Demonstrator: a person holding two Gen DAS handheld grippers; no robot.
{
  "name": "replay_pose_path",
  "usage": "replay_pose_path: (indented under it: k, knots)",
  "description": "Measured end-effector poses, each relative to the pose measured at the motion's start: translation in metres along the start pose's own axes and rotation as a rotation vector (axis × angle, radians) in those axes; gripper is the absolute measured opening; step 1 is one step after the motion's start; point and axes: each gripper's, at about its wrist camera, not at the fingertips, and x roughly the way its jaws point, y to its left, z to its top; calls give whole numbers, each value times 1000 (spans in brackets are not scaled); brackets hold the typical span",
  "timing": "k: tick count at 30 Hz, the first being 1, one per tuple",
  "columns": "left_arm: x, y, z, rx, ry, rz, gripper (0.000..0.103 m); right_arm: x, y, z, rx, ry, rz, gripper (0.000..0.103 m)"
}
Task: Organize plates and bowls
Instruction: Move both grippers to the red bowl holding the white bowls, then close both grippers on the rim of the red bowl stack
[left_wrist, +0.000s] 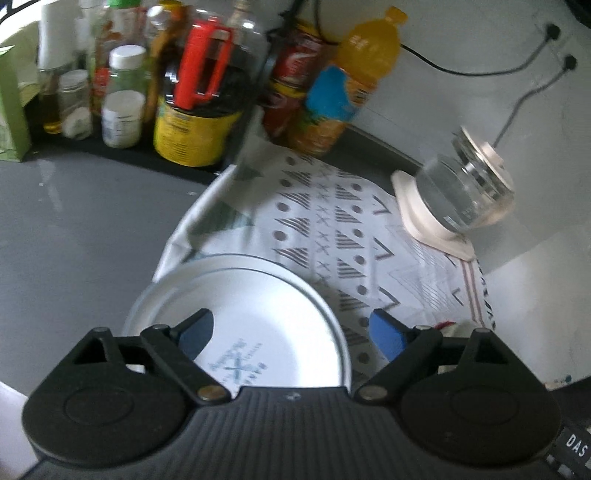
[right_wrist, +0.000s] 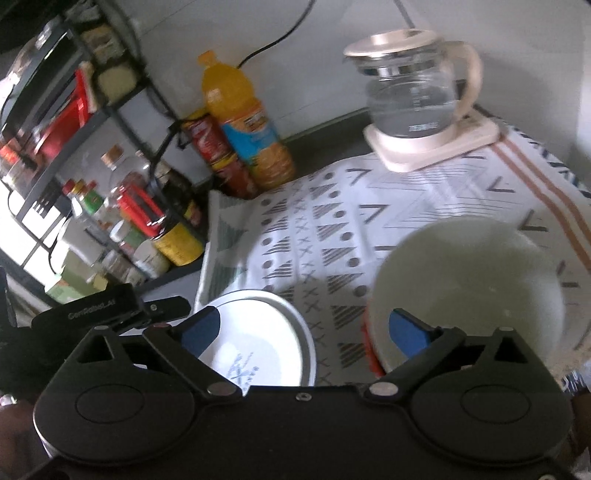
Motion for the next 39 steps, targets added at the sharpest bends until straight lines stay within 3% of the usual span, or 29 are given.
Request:
replay_pose_path:
  k: [12,26,34,39]
  knots:
    - [23,-59,-13,117,71,-64,90,-23,-56,-3,133,-47,-120,102]
    - [69,-107,-33,176,196,-71,90,-25,-128,-17,306,-29,-256,102]
    - [101,-119,-42,167,262,-41,87,-7,-163,-23,376,39,-231,79]
    - [116,-117,-44,131,289,-21,73,6,-172,-25,402,74,-210,67]
